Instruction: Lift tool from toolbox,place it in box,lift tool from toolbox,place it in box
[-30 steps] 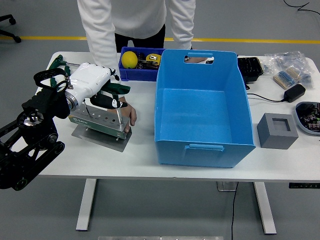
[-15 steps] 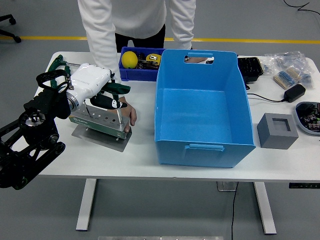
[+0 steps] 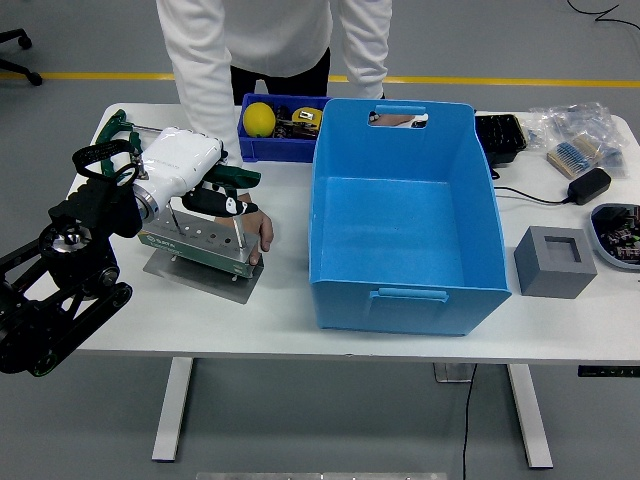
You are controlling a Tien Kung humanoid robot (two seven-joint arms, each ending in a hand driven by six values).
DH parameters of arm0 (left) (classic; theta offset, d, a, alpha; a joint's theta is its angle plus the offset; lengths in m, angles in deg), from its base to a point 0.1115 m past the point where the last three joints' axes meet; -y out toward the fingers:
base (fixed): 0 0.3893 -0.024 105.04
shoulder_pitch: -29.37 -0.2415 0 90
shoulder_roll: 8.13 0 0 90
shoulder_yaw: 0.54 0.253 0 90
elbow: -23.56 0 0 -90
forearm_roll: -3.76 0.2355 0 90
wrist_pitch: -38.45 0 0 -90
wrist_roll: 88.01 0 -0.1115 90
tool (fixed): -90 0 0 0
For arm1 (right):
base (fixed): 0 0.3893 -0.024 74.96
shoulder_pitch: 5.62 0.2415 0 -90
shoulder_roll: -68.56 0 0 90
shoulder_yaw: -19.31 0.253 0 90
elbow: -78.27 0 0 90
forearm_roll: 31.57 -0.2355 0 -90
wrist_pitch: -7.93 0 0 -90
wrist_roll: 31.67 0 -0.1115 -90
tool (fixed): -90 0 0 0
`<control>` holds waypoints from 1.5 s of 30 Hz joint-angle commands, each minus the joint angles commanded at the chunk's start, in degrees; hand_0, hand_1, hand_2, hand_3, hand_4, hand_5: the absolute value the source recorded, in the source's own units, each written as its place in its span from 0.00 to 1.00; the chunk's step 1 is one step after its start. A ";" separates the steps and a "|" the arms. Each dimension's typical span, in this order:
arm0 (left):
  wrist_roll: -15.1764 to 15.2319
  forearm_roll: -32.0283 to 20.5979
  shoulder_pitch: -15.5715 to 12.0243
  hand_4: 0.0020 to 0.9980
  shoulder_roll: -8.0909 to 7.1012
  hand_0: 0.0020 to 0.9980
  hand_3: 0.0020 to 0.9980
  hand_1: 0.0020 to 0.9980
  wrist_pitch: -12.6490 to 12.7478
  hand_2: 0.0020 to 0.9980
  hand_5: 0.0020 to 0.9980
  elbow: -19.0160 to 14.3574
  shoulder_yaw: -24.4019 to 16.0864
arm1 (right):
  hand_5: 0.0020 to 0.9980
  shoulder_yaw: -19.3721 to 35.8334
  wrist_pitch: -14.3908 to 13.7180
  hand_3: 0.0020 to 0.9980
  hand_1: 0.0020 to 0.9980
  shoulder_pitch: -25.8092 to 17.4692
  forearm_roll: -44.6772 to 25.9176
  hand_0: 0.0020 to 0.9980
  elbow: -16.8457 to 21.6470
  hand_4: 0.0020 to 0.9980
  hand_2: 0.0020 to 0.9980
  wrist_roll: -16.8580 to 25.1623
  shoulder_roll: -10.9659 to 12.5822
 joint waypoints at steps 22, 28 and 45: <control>-2.05 -2.21 0.55 1.00 0.62 0.16 0.14 0.05 -0.65 0.10 0.83 1.32 0.85 | 0.78 -0.20 0.02 0.66 0.76 -0.06 -0.09 0.77 -0.01 0.89 0.80 -0.02 0.00; -2.31 -3.28 0.64 1.00 0.70 0.15 0.10 0.03 -1.06 0.07 0.86 1.57 0.88 | 0.78 -0.18 0.03 0.66 0.76 -0.09 -0.11 0.77 -0.02 0.89 0.80 -0.02 0.00; -2.57 -6.94 0.43 1.00 0.53 0.13 0.05 0.01 0.14 0.04 0.89 2.16 1.30 | 0.78 -0.43 0.01 0.66 0.76 -0.23 -0.24 0.77 -0.05 0.89 0.80 -0.03 -0.09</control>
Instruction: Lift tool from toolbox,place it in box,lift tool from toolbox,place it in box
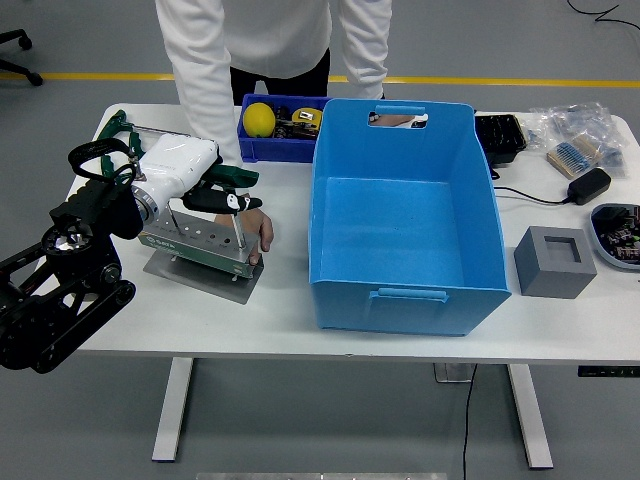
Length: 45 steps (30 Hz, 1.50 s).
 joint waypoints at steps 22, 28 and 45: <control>2.81 -3.58 1.40 0.73 -2.02 0.11 0.03 0.00 0.03 0.02 0.60 -2.60 -0.44 | 0.78 -0.03 0.01 0.66 0.76 -0.11 -0.07 0.77 -0.05 0.89 0.80 0.01 -0.05; 3.17 -3.62 2.05 0.73 -2.78 0.11 0.03 0.00 -0.75 0.02 0.57 -2.91 -0.70 | 0.78 -0.06 0.02 0.66 0.76 -0.12 -0.18 0.77 -0.07 0.89 0.80 0.01 -0.06; 1.07 -15.31 8.78 0.72 -7.48 0.11 0.03 0.00 -5.01 0.02 0.53 -7.00 -0.44 | 0.78 -0.11 -0.02 0.66 0.76 -0.25 -0.39 0.77 -0.16 0.89 0.80 -0.02 -0.05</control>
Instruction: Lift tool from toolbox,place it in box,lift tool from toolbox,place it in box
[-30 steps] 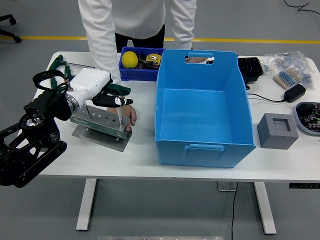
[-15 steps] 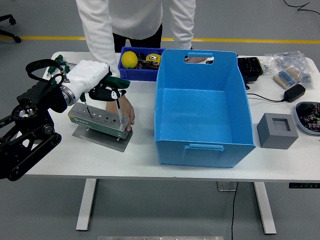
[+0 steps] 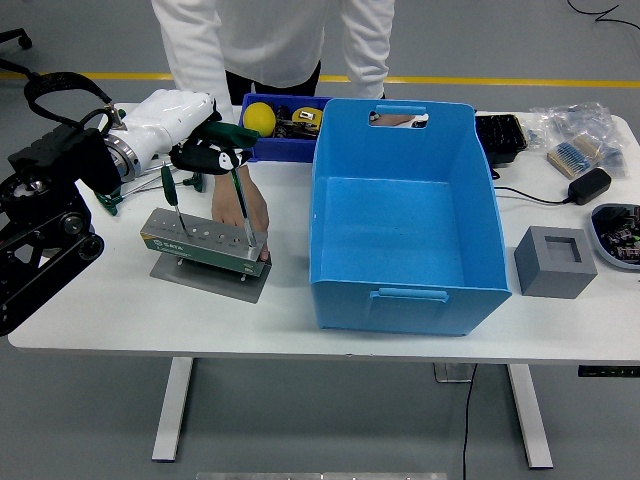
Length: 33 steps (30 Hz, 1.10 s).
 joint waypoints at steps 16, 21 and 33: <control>0.34 -3.32 7.69 0.71 -3.19 0.10 0.03 0.00 -0.39 0.01 0.52 -0.75 1.82 | 0.78 0.25 -0.02 0.66 0.76 0.05 -0.03 0.77 0.00 0.89 0.80 0.01 0.14; 0.12 -3.31 8.46 0.71 -1.52 0.10 0.03 0.00 0.19 0.01 0.52 -4.06 -1.28 | 0.78 0.05 -0.01 0.66 0.76 -0.07 -0.02 0.77 -0.01 0.89 0.80 -0.01 0.12; 0.16 -8.22 9.65 0.71 8.51 0.10 0.03 0.00 1.32 0.01 0.52 -8.89 5.14 | 0.78 -0.63 -0.09 0.66 0.76 -0.16 -0.37 0.77 0.07 0.89 0.80 -0.04 -0.01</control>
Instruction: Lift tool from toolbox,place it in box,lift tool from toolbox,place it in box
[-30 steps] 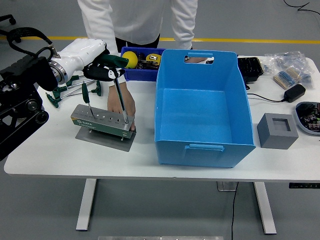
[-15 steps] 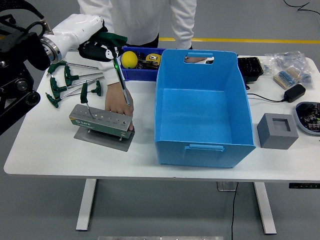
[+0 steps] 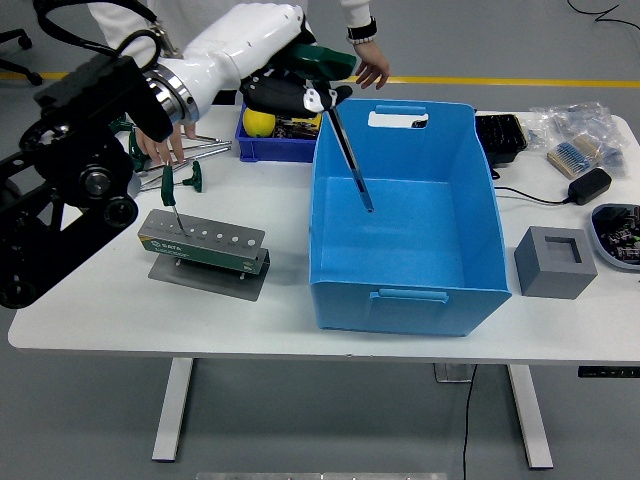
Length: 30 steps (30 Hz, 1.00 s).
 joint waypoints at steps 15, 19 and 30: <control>5.19 0.14 3.32 0.71 8.62 0.11 0.04 0.00 4.08 0.03 0.52 11.26 17.48 | 0.78 -0.35 -0.03 0.66 0.76 0.40 0.14 0.77 0.16 0.89 0.80 0.08 0.52; 6.42 0.62 3.37 0.79 9.19 0.21 0.19 0.12 5.86 0.16 0.53 12.65 17.69 | 0.78 -0.71 -0.01 0.66 0.76 0.33 -0.01 0.77 0.18 0.89 0.80 0.06 0.57; 10.39 -3.00 3.45 0.91 9.61 0.32 0.53 0.35 8.21 0.45 0.61 15.96 17.79 | 0.78 -0.87 0.00 0.66 0.76 0.38 -0.14 0.77 0.22 0.89 0.80 0.06 0.64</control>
